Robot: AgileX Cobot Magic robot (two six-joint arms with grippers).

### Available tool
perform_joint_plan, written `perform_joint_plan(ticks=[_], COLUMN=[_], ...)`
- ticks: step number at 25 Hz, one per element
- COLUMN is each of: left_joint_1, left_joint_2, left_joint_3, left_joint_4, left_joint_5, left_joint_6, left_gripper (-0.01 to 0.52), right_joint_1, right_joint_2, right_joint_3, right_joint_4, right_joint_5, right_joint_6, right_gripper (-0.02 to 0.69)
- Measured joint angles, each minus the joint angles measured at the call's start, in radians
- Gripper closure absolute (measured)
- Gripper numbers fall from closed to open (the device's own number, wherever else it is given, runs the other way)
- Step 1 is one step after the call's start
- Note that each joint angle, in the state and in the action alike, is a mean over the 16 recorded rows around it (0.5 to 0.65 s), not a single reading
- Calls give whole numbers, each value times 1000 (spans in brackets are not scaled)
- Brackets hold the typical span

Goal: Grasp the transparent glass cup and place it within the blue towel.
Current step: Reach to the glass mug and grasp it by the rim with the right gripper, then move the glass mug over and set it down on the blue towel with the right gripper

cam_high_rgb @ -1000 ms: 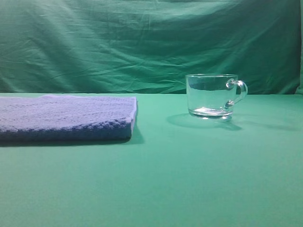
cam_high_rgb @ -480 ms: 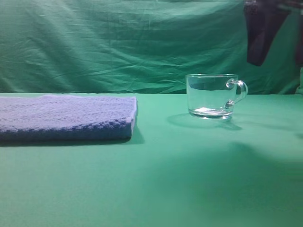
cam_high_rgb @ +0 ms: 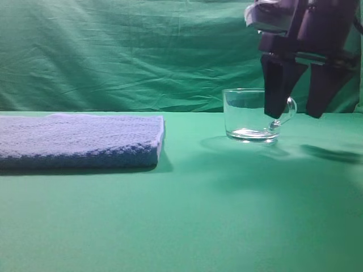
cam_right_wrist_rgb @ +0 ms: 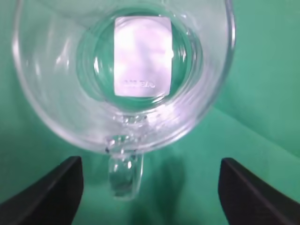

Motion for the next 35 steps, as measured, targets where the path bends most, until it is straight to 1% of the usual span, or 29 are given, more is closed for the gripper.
perform_joint_plan(ticks=[5, 7, 9, 15, 22, 29, 35], left_joint_1=[0, 0, 0, 0, 0, 0, 0], left_joint_2=[0, 0, 0, 0, 0, 0, 0], left_joint_3=[0, 0, 0, 0, 0, 0, 0], left_joint_4=[0, 0, 0, 0, 0, 0, 0], left_joint_5=[0, 0, 0, 0, 0, 0, 0], left_joint_6=[0, 0, 0, 0, 0, 0, 0], left_gripper=[514, 514, 514, 514, 514, 514, 514], right_joint_1=[0, 2, 7, 61, 200, 363, 456], right_joint_2=[17, 19, 19, 16, 60, 198, 343], right_joint_3=[-23, -41, -69, -202, -419, -611, -717], right_joint_4=[4, 5, 6, 7, 5, 1, -2], right_joint_5=[6, 19, 36, 100, 150, 149, 120], right_joint_6=[-1, -1, -2, -2, -2, -2, -2], right_gripper=[496, 536, 559, 562, 562, 562, 556])
